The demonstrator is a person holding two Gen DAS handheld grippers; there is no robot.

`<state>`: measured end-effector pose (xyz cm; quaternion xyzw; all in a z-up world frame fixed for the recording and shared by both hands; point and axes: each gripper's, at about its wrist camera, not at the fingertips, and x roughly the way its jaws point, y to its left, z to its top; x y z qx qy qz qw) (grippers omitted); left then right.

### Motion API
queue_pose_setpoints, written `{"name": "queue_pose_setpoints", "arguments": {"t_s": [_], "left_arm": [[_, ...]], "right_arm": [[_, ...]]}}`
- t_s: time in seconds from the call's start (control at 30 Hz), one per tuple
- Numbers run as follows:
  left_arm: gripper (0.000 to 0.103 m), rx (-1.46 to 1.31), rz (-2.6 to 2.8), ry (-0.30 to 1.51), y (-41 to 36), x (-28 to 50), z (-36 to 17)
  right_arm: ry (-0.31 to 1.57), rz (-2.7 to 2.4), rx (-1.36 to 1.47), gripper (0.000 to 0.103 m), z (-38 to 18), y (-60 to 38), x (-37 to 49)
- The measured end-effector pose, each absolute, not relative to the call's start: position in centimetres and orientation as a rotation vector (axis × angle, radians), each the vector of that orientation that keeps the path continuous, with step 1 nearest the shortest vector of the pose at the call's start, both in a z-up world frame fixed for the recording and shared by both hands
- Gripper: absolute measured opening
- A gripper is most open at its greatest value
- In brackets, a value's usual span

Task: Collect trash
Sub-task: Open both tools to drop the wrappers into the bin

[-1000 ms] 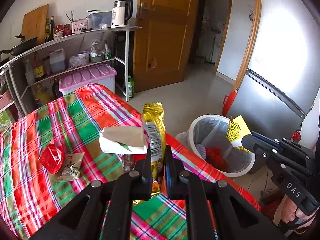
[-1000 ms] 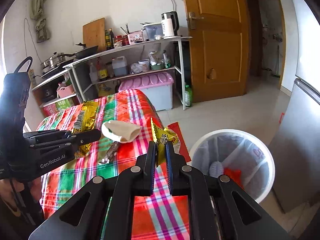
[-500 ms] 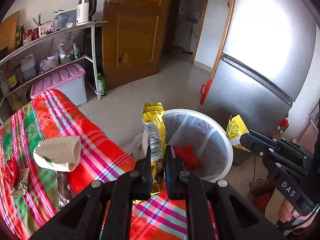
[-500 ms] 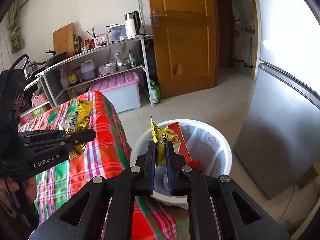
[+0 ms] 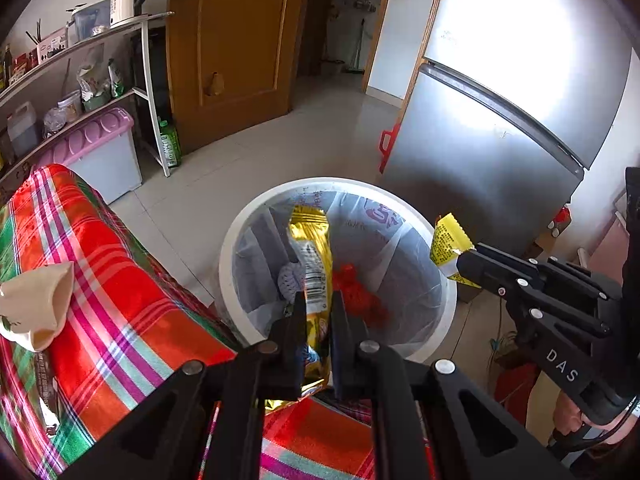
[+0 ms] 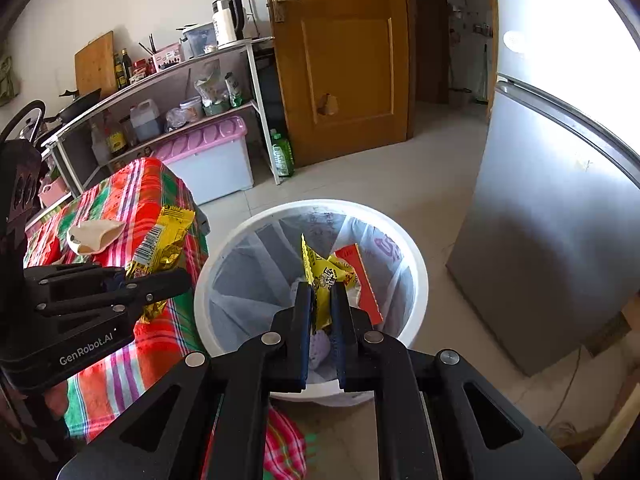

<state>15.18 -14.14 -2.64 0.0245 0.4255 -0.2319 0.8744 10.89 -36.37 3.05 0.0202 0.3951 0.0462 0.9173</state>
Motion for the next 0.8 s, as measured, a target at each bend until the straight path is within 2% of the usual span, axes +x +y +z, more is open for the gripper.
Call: {"name": "queue_pose_setpoints", "arguments": {"t_s": [0.17, 0.3, 0.43, 0.53, 0.7, 0.8], "left_arm": [[0.015, 0.057, -0.477, 0.904, -14.9, 16.0, -3.4], [0.048, 0.047, -0.464, 0.929, -14.8, 16.5, -4.0], [0.049, 0.052, -0.46, 0.936, -14.7, 16.8, -4.1], [0.05, 0.049, -0.456, 0.94, -14.6, 16.8, -4.2], [0.052, 0.05, -0.439, 0.935, -14.2, 16.7, -4.0], [0.056, 0.057, -0.431, 0.925, -13.9, 16.3, -3.6]], "right_arm": [[0.844, 0.102, 0.032, 0.01, 2.0, -36.7, 11.7], [0.861, 0.11, 0.034, 0.012, 1.4, -36.8, 12.5], [0.875, 0.098, 0.019, 0.015, 0.8, -36.6, 12.9], [0.882, 0.089, 0.03, 0.023, 0.4, -36.7, 12.8], [0.878, 0.084, 0.043, 0.024, 0.5, -36.7, 12.6], [0.864, 0.086, 0.045, 0.025, 1.0, -36.5, 12.3]]}}
